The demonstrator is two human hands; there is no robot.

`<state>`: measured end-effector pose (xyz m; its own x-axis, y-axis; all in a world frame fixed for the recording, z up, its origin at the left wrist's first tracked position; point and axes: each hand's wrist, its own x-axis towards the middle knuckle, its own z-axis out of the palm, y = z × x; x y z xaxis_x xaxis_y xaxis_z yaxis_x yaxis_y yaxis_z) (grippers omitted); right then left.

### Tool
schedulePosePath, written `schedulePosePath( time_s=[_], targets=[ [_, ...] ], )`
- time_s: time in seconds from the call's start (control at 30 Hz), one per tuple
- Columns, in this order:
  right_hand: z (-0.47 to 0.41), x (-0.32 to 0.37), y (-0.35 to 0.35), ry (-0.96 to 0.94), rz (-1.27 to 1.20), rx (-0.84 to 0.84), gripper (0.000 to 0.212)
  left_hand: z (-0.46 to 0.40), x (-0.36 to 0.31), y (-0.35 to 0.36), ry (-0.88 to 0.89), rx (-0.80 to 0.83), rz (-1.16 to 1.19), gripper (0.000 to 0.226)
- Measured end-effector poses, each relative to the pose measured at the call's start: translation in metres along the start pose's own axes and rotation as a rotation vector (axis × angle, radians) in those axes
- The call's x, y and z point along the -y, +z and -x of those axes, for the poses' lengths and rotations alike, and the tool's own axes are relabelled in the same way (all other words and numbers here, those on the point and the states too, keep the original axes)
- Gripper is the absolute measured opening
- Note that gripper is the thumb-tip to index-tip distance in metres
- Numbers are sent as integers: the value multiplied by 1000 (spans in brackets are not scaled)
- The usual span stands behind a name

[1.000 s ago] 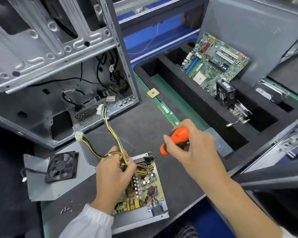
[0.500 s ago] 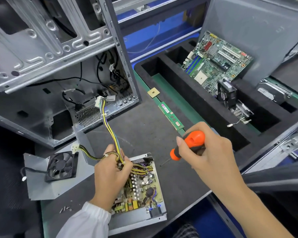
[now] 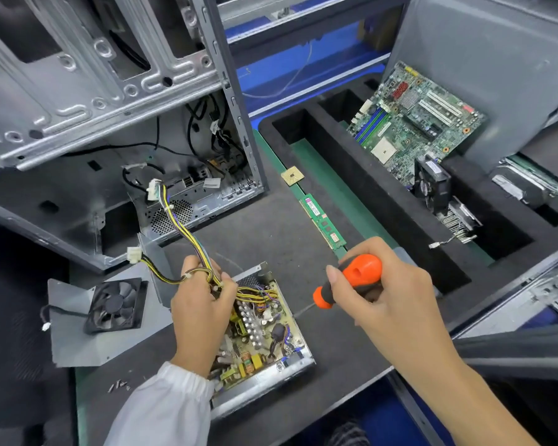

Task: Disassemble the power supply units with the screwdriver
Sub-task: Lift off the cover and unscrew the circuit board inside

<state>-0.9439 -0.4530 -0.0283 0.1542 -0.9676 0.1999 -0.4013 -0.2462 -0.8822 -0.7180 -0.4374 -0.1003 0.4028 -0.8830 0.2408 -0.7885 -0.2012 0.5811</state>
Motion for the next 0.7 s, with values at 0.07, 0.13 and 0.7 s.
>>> schedulePosePath(
  time_s=[0.07,0.13,0.7],
  targets=[
    [1,0,-3,16,-36,33,22,5,-2,1,-16,6,-41,28],
    [2,1,-7,31,-59,62,20,6,-1,0,-11,14,-61,33],
    [7,6,-10,-22,70,164,23,39,-20,-40,738,404,26,20]
  ],
)
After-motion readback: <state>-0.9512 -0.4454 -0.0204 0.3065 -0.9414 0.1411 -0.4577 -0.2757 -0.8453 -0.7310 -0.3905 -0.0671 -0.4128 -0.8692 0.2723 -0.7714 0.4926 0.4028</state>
